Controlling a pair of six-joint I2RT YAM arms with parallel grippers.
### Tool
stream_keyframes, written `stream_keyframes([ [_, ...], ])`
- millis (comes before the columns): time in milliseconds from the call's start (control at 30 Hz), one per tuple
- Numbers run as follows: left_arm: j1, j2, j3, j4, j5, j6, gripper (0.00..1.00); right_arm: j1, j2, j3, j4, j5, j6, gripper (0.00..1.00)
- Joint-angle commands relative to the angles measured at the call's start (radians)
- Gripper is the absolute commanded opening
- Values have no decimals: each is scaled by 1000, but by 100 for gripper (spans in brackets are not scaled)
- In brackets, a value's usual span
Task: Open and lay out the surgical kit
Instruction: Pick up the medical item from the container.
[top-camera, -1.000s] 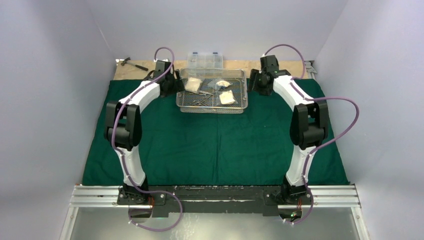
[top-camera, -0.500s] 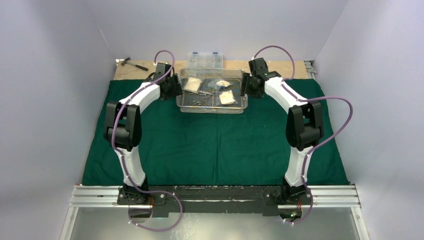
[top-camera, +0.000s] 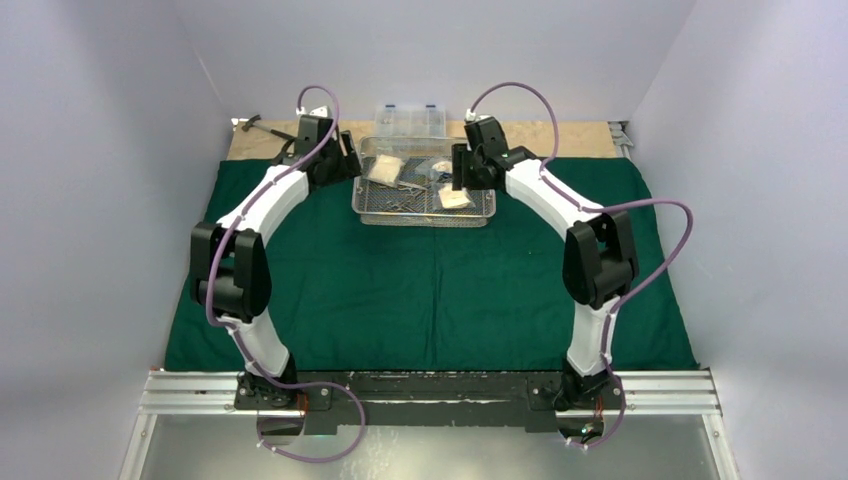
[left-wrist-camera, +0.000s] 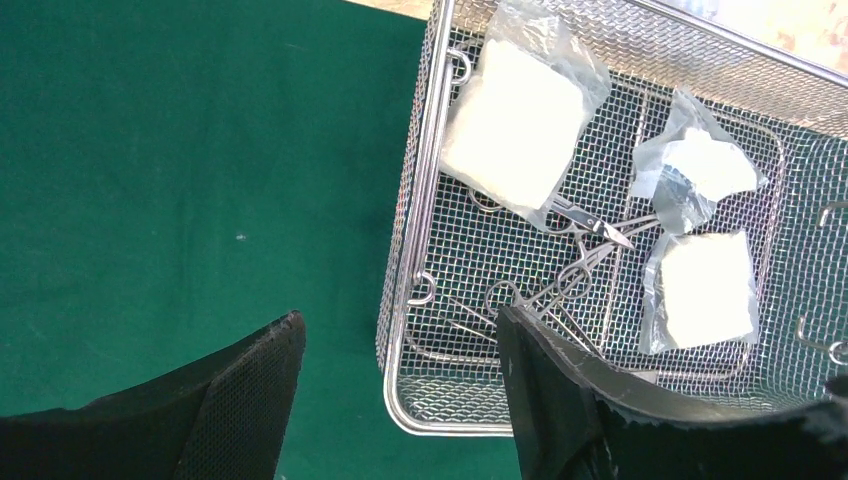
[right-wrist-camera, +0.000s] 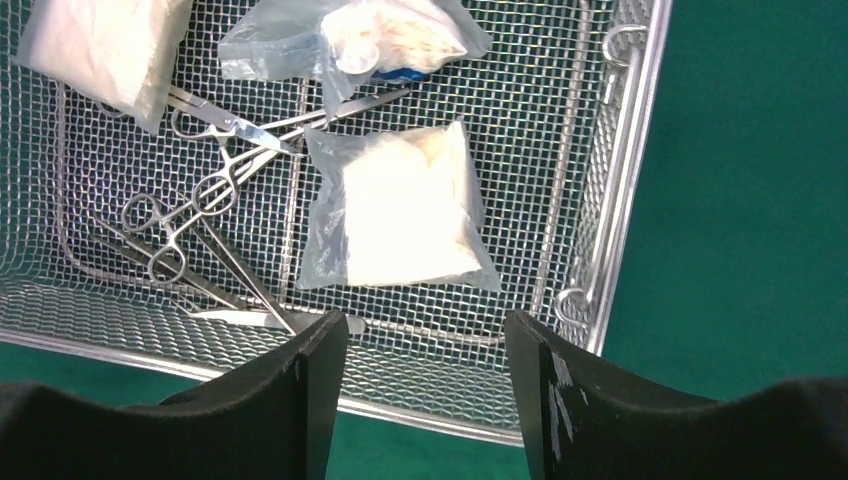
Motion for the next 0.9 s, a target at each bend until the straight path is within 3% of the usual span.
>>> stream_keyframes([
  [0,-3,-72,-18,32,-18,37,70,10,69,88,31,-28,-67,63],
  [367,-3,-78,-21,16,-49,45,71,17,260,220,27,1,-89,61],
  [500,-4,-81,-18,9,-59,53,71,17,289,224,30,2,-89,56],
  [633,-3,-84,-18,5,-68,59,71,18,297,221,29,17,-88,40],
  [867,-3,-88,3,-4,-71,68,71,18,219,228,38,46,-86,2],
])
